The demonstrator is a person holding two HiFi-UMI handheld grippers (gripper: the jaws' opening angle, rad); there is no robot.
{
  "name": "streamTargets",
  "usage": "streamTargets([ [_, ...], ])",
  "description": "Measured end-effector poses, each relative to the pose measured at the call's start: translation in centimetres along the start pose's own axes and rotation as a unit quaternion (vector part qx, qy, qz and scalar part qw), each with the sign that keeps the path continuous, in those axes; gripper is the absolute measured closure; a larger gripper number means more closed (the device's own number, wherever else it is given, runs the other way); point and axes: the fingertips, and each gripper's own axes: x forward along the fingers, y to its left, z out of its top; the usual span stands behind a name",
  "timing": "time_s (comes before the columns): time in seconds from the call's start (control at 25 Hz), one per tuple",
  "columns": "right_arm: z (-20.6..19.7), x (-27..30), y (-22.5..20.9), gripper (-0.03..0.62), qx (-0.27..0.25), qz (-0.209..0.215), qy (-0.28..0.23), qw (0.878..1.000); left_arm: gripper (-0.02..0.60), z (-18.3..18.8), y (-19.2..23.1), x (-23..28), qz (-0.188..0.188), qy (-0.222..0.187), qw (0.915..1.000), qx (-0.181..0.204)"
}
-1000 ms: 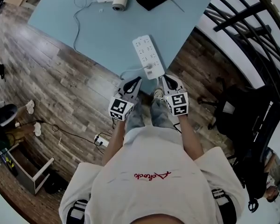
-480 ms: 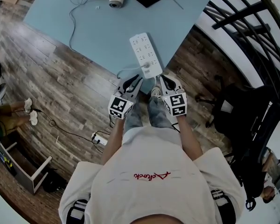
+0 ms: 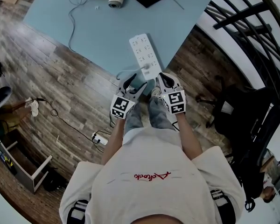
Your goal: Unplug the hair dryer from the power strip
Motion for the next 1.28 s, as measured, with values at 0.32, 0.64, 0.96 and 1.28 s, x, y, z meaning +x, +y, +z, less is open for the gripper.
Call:
streamTargets([
  [0.32,0.3,1.3,0.3,0.576,-0.015,0.015,-0.005,1.0,0.347,-0.4,0.5,0.4,0.005,0.002,1.0,0.004],
  [0.64,0.2,1.2,0.3,0.576,-0.013,0.024,-0.028,0.999,0.347,0.3,1.0,1.1,0.013,-0.006,0.9997,0.018],
  [0.96,0.3,1.3,0.3,0.576,-0.007,0.027,-0.029,0.999,0.347,1.3,0.9,2.8,0.012,-0.018,0.9993,0.029],
  [1.28,0.2,1.3,0.3,0.576,-0.003,0.028,-0.029,0.999,0.359,2.8,1.1,3.8,0.019,-0.04,0.9986,0.03],
])
